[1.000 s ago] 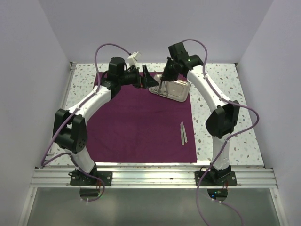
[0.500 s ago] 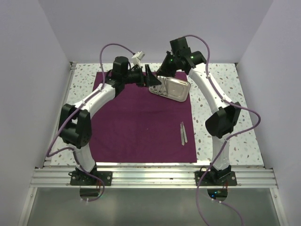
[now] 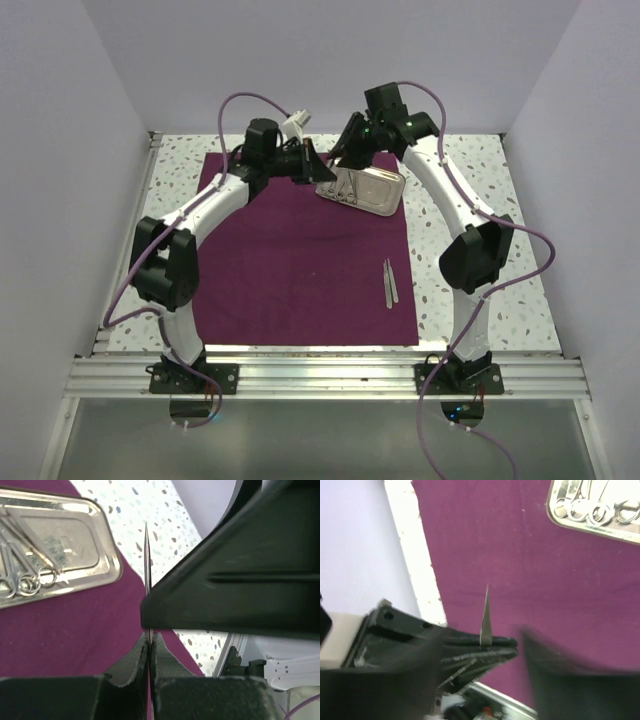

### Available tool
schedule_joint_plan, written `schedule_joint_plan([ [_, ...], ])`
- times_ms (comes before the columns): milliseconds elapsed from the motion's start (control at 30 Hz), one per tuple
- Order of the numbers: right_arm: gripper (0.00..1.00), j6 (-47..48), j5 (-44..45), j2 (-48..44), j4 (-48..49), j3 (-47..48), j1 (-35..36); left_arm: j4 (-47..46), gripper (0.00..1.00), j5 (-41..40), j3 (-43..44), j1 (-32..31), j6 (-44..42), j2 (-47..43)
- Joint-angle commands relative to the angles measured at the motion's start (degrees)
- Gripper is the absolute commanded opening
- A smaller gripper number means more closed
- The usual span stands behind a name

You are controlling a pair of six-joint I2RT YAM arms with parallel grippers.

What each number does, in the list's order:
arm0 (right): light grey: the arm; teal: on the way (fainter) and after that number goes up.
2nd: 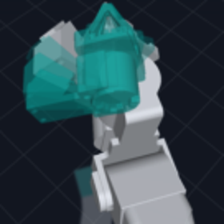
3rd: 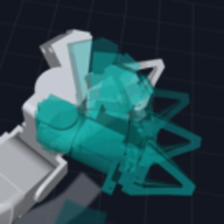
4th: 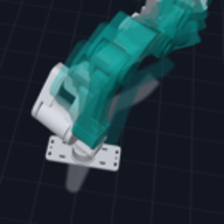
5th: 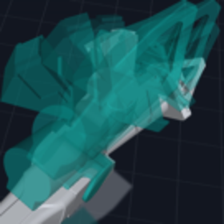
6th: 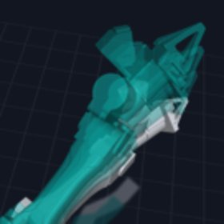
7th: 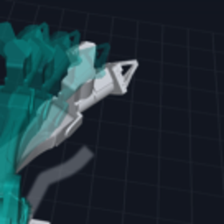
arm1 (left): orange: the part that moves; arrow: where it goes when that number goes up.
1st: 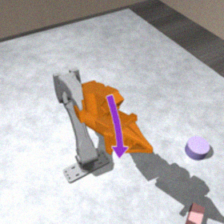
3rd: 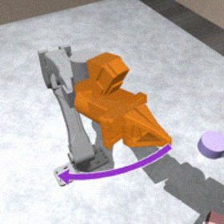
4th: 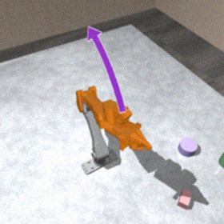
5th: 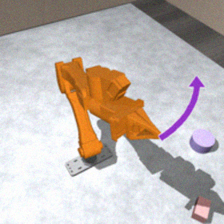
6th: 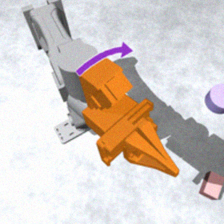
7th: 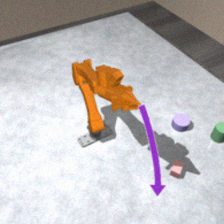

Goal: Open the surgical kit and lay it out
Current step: Place the medical item in the surgical kit.

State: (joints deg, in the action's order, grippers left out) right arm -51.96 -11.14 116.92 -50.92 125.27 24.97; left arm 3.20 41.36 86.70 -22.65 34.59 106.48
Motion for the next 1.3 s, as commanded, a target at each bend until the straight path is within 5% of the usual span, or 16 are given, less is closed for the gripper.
schedule_joint_plan([
  [0,0.78,1.68,-3.74,-1.53,-1.62,1.98,0.96,5.65,0.0,-5.13,-0.99,-0.37,-5.05,-4.25],
  [67,0.89,3.35,-1.0,-1.08,-3.65,3.39,0.87,7.42,0.0,-7.43,-6.17,-0.37,-7.51,-8.64],
  [433,0.89,12.41,2.26,-4.51,-6.56,-2.32,-4.23,17.01,0.0,-33.61,-33.76,-0.72,-12.27,-30.61],
  [700,0.88,18.74,-1.17,-4.5,-8.34,-4.67,-6.95,32.54,0.0,-54.96,-33.09,-1.95,-5.59,-26.33],
  [967,0.91,18.05,-4.07,-7.67,2.47,-21.8,-7.39,34.85,0.0,-52.18,-39.05,-2.66,0.56,-27.72],
  [1100,0.92,17.86,-2.93,-6.28,6.7,-22.62,-7.39,36.78,0.01,-52.79,-40.46,-2.66,3.11,-30.53],
  [1133,0.92,17.95,-1.97,-5.66,7.05,-22.27,-7.39,37.48,0.15,-53.14,-40.47,-2.66,3.73,-31.67],
  [1167,0.92,17.95,-1.61,-3.83,7.41,-21.22,-7.39,38.01,0.47,-53.4,-40.64,-2.66,4.25,-32.29],
  [1233,0.92,17.95,-0.47,-1.97,8.29,-19.55,-7.39,38.02,0.68,-53.14,-41.34,-2.74,5.14,-34.04],
  [1267,0.92,18.13,0.84,-0.14,8.38,-17.45,-7.39,37.93,0.99,-53.14,-41.52,-2.66,5.31,-34.75],
])
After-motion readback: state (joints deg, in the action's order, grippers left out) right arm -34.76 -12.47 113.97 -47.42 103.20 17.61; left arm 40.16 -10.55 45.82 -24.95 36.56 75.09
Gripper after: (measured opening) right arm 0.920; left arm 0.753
